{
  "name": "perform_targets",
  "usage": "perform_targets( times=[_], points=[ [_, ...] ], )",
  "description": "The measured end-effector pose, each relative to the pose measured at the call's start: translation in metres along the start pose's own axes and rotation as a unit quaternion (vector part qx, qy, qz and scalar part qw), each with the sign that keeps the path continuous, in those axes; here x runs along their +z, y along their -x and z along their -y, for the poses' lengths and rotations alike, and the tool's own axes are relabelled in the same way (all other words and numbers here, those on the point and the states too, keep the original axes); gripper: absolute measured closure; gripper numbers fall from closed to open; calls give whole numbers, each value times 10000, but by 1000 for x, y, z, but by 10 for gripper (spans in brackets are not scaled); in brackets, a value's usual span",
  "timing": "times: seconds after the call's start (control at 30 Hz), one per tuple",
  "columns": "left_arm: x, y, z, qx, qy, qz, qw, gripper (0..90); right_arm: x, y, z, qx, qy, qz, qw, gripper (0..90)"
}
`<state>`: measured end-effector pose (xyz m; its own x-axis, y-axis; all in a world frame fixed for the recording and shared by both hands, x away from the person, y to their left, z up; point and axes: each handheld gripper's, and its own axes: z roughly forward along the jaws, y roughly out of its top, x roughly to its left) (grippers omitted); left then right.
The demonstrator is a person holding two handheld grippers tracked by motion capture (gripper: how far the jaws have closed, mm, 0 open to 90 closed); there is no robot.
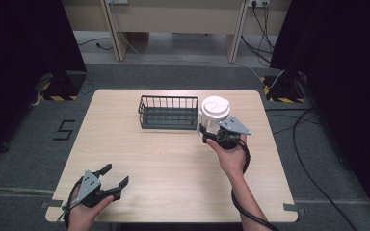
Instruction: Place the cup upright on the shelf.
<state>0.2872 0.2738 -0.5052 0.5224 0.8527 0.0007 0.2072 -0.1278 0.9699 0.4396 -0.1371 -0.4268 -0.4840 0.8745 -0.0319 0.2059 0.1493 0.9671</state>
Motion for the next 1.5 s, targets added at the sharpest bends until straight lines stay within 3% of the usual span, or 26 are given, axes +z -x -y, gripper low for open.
perform_targets(
  times=[1.5],
  points=[
    [0, 0, 0, -18, 21, 34, 10000, 203, 38, -3, -36, -73, 41, -11, 10000, 185]
  ],
)
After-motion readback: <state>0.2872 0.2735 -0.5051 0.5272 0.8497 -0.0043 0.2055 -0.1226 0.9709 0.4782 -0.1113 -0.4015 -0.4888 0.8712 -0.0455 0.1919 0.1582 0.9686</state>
